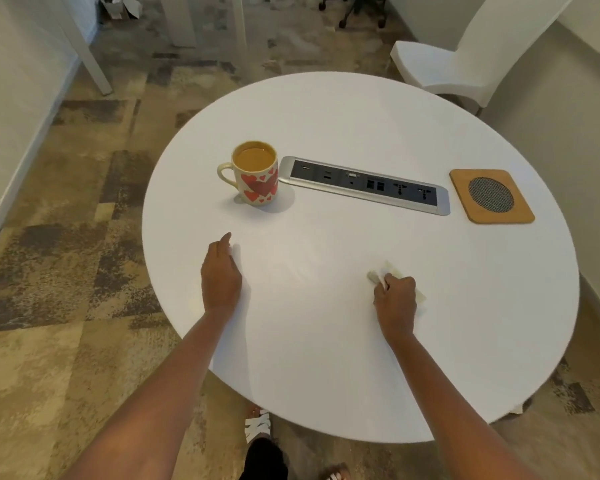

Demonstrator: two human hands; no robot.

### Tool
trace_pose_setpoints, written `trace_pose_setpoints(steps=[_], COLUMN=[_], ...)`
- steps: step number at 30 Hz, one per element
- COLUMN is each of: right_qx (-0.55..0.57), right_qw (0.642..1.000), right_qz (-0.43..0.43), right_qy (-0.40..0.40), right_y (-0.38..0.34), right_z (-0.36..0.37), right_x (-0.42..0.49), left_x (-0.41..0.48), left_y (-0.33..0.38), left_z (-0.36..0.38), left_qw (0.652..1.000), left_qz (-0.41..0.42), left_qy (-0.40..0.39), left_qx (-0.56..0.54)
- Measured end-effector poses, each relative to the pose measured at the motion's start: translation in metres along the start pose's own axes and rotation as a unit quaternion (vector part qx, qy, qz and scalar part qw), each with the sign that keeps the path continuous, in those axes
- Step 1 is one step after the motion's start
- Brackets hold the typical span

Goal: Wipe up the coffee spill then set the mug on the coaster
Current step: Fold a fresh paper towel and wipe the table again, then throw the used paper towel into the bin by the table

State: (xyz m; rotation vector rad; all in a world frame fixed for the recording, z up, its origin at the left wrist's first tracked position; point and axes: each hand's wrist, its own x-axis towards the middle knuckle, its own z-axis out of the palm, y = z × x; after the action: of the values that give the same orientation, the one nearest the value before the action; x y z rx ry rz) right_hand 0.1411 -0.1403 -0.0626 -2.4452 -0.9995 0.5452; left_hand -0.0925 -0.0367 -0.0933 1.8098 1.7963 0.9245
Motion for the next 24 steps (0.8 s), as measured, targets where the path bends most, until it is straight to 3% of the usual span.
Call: trace_pose_setpoints(steps=[5, 11, 14, 17, 19, 21, 24], right_qx=[0.051, 0.129, 0.15, 0.129, 0.063, -0.005, -0.054], right_qw=[0.998, 0.985, 0.981, 0.977, 0.964, 0.939, 0.896], right_qz=[-0.03, -0.071, -0.051, -0.074, -0.16, -0.239, -0.289], right_qy=[-0.025, -0.085, -0.113, -0.153, -0.202, -0.248, -0.334], right_y=[-0.04, -0.118, -0.137, -0.134, -0.127, -0.118, -0.104], right_z=[0.033, 0.089, 0.103, 0.103, 0.096, 0.088, 0.068], right_x=[-0.004, -0.019, -0.023, -0.023, -0.022, -0.021, -0.019], left_x=[0.029, 0.035, 0.033, 0.034, 0.035, 0.035, 0.033], left_y=[-0.007, -0.02, -0.025, -0.024, -0.021, -0.017, -0.01], left_z=[0.005, 0.011, 0.012, 0.012, 0.012, 0.013, 0.015], left_qw=[0.991, 0.987, 0.989, 0.989, 0.989, 0.989, 0.989], left_qz=[-0.042, -0.025, -0.014, -0.02, -0.026, -0.03, -0.022], left_qy=[-0.069, -0.099, -0.096, -0.09, -0.081, -0.073, -0.083], left_qx=[-0.105, -0.125, -0.112, -0.118, -0.124, -0.126, -0.121])
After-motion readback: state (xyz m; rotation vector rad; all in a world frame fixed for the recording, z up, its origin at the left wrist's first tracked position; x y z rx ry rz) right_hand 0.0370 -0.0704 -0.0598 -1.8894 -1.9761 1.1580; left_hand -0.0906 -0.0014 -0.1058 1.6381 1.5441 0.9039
